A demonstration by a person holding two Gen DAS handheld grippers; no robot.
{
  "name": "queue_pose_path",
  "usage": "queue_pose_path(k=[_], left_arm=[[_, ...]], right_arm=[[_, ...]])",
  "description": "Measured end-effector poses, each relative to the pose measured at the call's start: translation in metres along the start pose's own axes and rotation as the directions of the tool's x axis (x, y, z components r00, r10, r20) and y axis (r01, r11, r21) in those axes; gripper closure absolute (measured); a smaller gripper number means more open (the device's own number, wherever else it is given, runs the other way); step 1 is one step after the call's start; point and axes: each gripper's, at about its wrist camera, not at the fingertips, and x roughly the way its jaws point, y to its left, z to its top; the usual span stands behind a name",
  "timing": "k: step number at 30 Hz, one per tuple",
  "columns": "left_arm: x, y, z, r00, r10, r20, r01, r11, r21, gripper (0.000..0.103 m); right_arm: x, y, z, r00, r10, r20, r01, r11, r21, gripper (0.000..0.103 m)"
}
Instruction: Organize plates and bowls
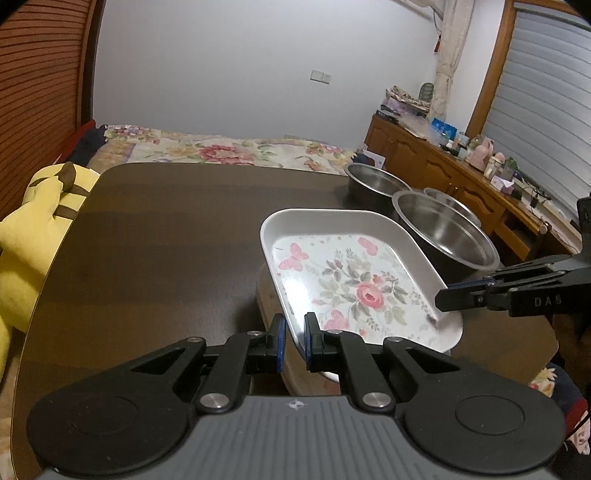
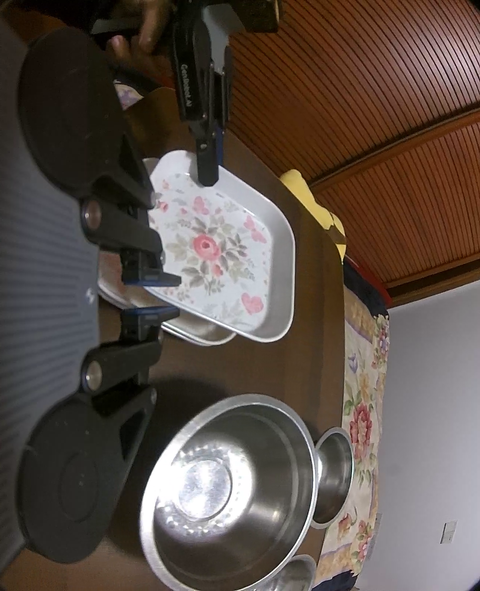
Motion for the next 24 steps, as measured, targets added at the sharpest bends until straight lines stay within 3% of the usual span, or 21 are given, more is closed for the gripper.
queue_pose_path(k=[24], left_arm=[[0.0,-0.014,-0.009,0.998,0.063,0.024,-0.066,0.992,0.103,0.091]], right_arm=[[0.005,0.01,-0.022,0.998,-0.039,0.045,0.041,0.998,-0.038,0.09]])
